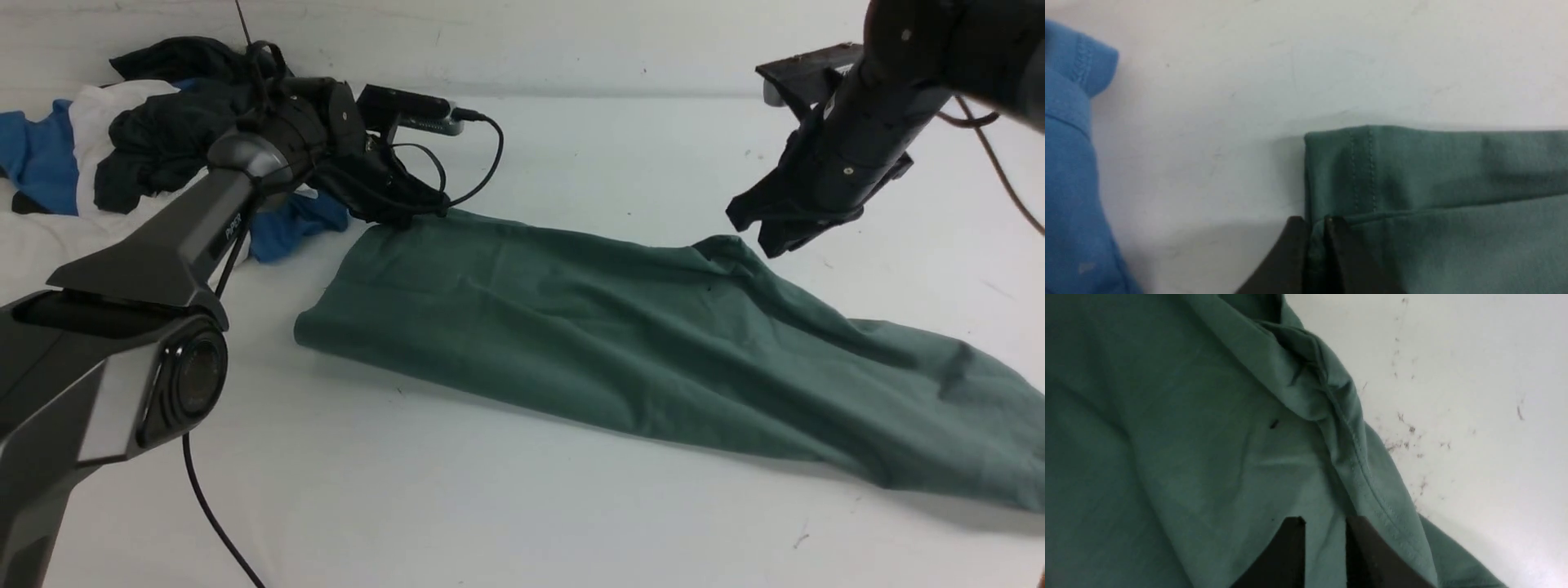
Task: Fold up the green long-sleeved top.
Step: Use both arms to drag the lower edge of the fabric forward and fold it over the upper edge
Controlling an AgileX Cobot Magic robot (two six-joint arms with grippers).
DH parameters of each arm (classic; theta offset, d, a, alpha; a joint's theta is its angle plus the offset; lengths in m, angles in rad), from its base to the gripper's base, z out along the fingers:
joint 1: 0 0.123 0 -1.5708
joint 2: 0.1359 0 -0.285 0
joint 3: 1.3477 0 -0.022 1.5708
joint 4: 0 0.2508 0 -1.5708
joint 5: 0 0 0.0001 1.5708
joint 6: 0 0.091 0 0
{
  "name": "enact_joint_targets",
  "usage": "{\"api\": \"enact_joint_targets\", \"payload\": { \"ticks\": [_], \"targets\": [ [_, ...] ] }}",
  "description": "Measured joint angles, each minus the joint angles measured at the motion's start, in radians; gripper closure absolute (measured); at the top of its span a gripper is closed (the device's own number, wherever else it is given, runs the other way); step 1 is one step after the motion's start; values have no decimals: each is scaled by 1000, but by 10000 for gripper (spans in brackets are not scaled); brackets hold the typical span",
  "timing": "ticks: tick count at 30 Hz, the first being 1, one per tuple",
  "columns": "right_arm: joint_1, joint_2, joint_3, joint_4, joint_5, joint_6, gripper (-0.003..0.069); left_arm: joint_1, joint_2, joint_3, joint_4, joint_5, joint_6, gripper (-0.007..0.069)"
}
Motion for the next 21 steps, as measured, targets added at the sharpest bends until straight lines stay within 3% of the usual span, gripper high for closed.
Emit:
{"api": "enact_joint_targets", "payload": {
  "ticks": [4, 7, 10, 13, 15, 19, 21],
  "targets": [
    [0, 50, 0, -17, -102, -2, 306, -2, -35, -32, 6, 56, 2, 606],
    [0, 94, 0, -18, -145, -2, 249, -10, -61, -53, 6, 77, 2, 606],
    [0, 129, 0, -18, -159, -2, 249, -18, -71, -69, 6, 83, 2, 606],
    [0, 157, 0, -24, -159, -2, 354, -25, -73, -74, 4, 88, 2, 606],
    [0, 156, 0, -37, -154, -2, 512, -28, -74, -74, 5, 89, 2, 606],
    [0, 119, 0, -95, -139, 2, 641, -29, -77, -74, 5, 58, -9, 606],
    [-9, 85, 0, -120, -109, 4, 646, -29, -77, -77, 5, 28, -15, 606]
  ]
}}
